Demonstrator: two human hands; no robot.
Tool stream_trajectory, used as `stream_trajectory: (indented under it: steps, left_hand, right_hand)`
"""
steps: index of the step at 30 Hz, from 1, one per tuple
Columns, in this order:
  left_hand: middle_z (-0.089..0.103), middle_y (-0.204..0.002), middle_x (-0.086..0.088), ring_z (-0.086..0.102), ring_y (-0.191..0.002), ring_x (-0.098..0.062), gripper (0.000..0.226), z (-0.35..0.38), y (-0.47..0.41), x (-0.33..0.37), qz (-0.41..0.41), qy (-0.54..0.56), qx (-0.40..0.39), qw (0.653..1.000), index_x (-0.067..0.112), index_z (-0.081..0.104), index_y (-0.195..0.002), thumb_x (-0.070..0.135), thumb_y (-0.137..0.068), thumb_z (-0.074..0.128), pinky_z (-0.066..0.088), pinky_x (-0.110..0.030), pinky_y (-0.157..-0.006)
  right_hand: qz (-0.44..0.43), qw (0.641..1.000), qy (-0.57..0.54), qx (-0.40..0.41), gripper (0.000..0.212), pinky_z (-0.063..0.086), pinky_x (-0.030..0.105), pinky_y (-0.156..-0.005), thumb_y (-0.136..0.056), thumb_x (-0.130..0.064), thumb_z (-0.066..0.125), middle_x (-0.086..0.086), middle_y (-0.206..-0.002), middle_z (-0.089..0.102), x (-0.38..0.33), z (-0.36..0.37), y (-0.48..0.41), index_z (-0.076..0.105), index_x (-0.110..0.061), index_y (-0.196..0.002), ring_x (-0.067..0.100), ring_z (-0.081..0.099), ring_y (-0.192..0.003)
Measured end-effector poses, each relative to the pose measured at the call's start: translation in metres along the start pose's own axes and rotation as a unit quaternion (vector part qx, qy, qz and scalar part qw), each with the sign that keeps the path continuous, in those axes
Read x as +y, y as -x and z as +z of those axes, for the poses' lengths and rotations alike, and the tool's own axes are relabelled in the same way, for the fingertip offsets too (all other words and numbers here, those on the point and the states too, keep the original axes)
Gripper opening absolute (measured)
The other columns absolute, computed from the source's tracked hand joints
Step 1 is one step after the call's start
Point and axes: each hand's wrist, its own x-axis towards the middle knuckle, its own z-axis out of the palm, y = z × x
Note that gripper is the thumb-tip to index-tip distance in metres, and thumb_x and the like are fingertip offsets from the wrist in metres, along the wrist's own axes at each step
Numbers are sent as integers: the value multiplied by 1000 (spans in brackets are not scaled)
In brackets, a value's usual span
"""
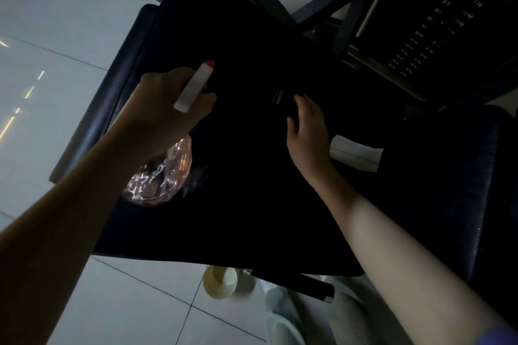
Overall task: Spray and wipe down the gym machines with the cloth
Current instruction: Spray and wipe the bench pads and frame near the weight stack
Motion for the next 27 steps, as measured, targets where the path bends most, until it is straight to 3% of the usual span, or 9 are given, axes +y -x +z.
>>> stream_trajectory:
  steps: [4,8,11,13,15,19,22,25,27]
  left_hand:
    - [59,-66,-14,53,-51,-24,45,-1,-3,-8,-19,33,11,999,3,60,-81,47,-76,51,41,-34,-49]
    - [59,-66,-12,51,-50,-17,52,-2,-3,-9,-25,47,19,998,4,60,-82,53,-73,48,40,-31,-48]
    - [59,-66,-10,52,-50,-16,30,0,-3,-12,-22,42,16,999,9,61,-84,39,-84,59,40,-30,-48]
    - [57,-63,-7,51,-48,-13,28,-1,-4,-14,-21,56,14,998,14,58,-78,42,-84,58,41,-28,-47]
    - [56,-60,-6,52,-47,-15,38,-3,-4,-15,-24,72,17,997,13,57,-75,51,-78,52,42,-31,-45]
    - [57,-60,-8,55,-48,-21,42,-4,-3,-15,-14,51,23,998,12,58,-75,53,-78,47,44,-39,-46]
    - [56,-60,-5,53,-46,-17,36,-4,-3,-17,-13,52,20,998,21,56,-74,56,-78,46,42,-33,-43]
    - [54,-58,0,50,-45,-11,30,-5,-5,-20,-20,48,21,998,23,55,-74,52,-79,49,39,-25,-45]
    - [54,-58,-3,49,-45,-12,30,-4,-4,-22,-23,65,24,997,18,57,-74,47,-81,52,38,-26,-45]
  right_hand:
    - [23,999,-1,32,43,27,37,-113,-95,-12,47,16,-147,33,-29,19,-5,42,-6,-137,27,28,-138]
    - [-160,985,49,-41,38,29,39,-110,-92,-18,52,14,-142,43,-30,32,27,54,-7,-128,30,35,-135]
    - [-306,936,70,-160,38,29,35,-109,-92,-23,47,12,-140,47,-9,19,39,57,-8,-126,27,34,-134]
    - [-361,911,101,-170,40,30,35,-108,-93,-28,44,11,-138,49,11,6,30,58,-10,-126,24,34,-133]
    - [-350,918,137,-127,39,37,40,-104,-95,-30,43,10,-139,49,24,-3,9,59,-12,-125,26,38,-131]
    - [-110,992,58,-27,36,32,39,-110,-96,-17,47,14,-148,34,-6,2,-32,51,-10,-132,31,31,-136]
    - [-6,998,56,32,39,31,39,-109,-95,-14,46,18,-144,37,-45,27,-38,47,-7,-133,32,34,-133]
    - [-159,985,63,-3,38,40,44,-100,-86,-10,51,23,-130,51,-60,46,-17,55,-1,-123,39,48,-121]
    - [-274,955,82,-78,36,43,45,-97,-83,-11,58,21,-128,55,-54,43,2,60,-2,-118,39,51,-119]
